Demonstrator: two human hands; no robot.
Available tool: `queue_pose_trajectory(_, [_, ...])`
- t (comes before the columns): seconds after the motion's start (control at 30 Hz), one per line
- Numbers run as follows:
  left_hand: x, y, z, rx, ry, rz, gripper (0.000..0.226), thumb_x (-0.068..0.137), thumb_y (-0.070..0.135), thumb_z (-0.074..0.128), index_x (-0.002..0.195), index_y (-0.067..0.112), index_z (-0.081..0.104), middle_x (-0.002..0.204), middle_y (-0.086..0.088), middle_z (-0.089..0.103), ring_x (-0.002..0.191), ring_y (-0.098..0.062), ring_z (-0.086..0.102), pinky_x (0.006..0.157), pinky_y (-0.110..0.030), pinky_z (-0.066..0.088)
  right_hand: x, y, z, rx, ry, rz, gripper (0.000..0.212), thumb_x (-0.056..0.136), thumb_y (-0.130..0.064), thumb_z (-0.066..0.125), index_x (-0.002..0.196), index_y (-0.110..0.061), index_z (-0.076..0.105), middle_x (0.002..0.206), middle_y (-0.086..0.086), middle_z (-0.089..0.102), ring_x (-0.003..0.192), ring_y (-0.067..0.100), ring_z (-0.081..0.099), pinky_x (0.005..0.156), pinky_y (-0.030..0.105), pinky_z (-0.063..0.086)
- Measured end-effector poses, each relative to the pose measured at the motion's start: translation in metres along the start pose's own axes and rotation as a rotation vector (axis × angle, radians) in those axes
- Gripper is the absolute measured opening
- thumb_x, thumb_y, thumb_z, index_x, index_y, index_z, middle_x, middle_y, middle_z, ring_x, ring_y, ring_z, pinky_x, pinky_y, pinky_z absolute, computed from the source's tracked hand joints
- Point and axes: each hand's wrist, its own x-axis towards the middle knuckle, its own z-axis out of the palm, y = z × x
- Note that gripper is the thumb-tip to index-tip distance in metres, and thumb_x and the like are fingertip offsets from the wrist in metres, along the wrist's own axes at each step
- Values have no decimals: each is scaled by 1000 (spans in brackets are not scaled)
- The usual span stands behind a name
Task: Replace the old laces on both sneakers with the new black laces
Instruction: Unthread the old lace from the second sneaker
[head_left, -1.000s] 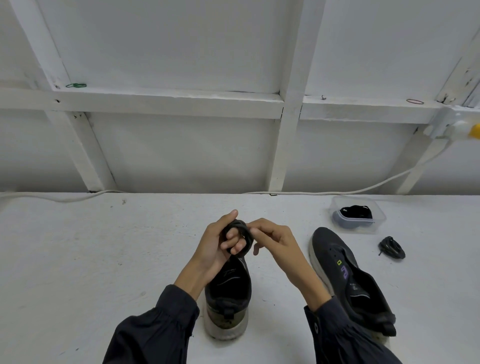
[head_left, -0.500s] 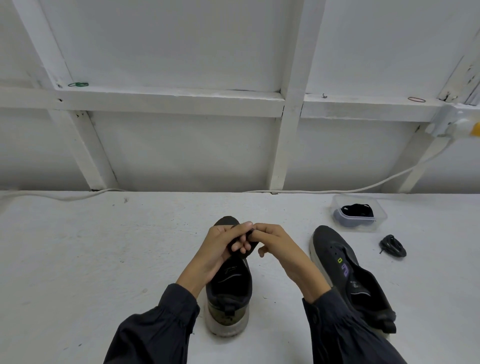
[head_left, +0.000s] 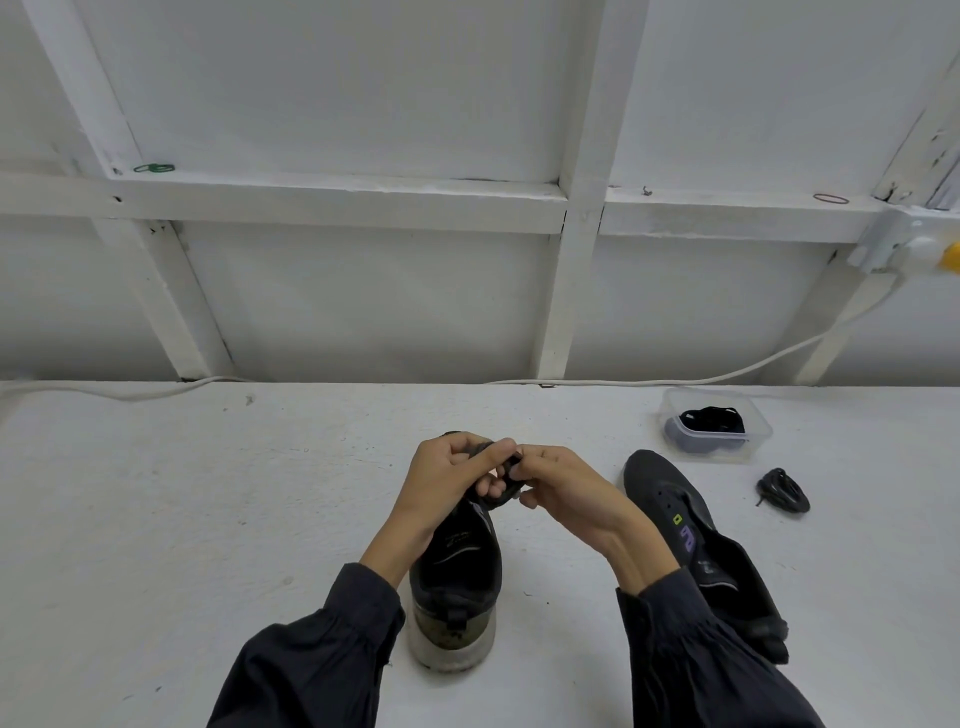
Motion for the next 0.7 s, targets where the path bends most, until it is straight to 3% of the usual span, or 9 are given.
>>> queue_pose_trajectory(0.23, [3, -5, 3, -15, 50, -23, 42, 83, 33, 73, 93, -7, 67, 53, -6, 54, 55, -18, 57, 63, -26, 52, 0, 5, 1, -79, 143, -54, 14, 90, 0, 55, 88, -5, 68, 78, 10, 66, 75, 18, 51, 63, 25, 37])
queue_pose_trajectory(0.37, [3, -7, 3, -37, 27, -60, 50, 83, 38, 73, 94, -10, 65, 54, -5, 53, 60, -21, 58, 75, -38, 57, -1, 7, 4, -100, 217, -99, 6, 86, -7, 69, 82, -10, 71, 71, 7, 65, 66, 14, 53, 61, 27, 38])
queue_pose_trajectory(0.53, [2, -8, 3, -88, 39, -88, 56, 78, 43, 75, 93, -9, 66, 56, -7, 53, 62, -21, 57, 83, -43, 55, -3, 9, 7, -114, 266, -156, 11, 86, -9, 72, 91, 0, 69, 74, 8, 69, 65, 15, 58, 60, 31, 40])
queue_pose_trajectory(0.63, [2, -7, 7, -73, 76, -94, 57, 71, 49, 76, 94, -2, 69, 73, -23, 65, 72, -28, 66, 85, -44, 57, -4, 10, 11, -138, 285, -171, 17, 80, -13, 79, 92, -4, 69, 78, 9, 71, 66, 15, 60, 58, 26, 42])
queue_pose_trajectory(0.7, [2, -9, 8, -33, 103, -94, 52, 70, 52, 76, 92, 5, 71, 84, -19, 71, 82, -30, 71, 86, -45, 58, -4, 11, 13, -172, 315, -178, 19, 77, -15, 82, 89, -7, 70, 79, 8, 71, 65, 13, 61, 56, 21, 42])
